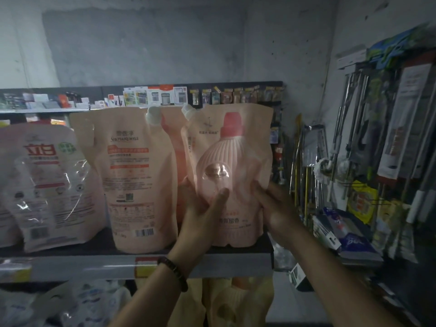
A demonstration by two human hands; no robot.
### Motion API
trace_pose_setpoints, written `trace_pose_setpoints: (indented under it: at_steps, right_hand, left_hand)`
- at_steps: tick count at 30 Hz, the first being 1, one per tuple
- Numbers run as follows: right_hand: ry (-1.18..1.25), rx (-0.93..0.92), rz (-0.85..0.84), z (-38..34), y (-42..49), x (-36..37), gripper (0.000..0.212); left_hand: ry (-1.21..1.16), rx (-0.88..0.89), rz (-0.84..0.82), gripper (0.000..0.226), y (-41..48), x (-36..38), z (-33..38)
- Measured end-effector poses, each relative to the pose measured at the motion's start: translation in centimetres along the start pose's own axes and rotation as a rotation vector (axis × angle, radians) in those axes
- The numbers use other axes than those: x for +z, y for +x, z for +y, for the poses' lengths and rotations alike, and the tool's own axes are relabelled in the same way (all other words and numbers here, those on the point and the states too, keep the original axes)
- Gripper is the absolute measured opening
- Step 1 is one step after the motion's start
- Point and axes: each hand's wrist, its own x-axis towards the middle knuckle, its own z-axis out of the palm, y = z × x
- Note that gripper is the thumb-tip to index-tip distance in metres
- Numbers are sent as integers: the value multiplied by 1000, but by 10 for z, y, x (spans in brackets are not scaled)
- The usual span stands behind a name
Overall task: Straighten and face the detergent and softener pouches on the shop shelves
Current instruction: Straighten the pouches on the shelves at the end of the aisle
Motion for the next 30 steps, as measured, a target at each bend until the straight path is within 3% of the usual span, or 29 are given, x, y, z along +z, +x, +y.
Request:
trace_pose_setpoints:
  at_steps: [10, 14, 22, 30]
  right_hand:
    - [34, 6, -52, 3, -5, -7, 30]
    - [61, 27, -94, 3, -10, -11, 35]
    - [13, -14, -120, 4, -15, -15, 29]
    - [-63, -12, -149, 5, -24, -32, 28]
  left_hand:
    - [-9, -19, 33, 73, -15, 7, 10]
    - [34, 10, 107, 91, -17, 9, 8]
    - [95, -1, 178, 96, -19, 9, 1]
    - [165, 51, 249, 79, -24, 7, -2]
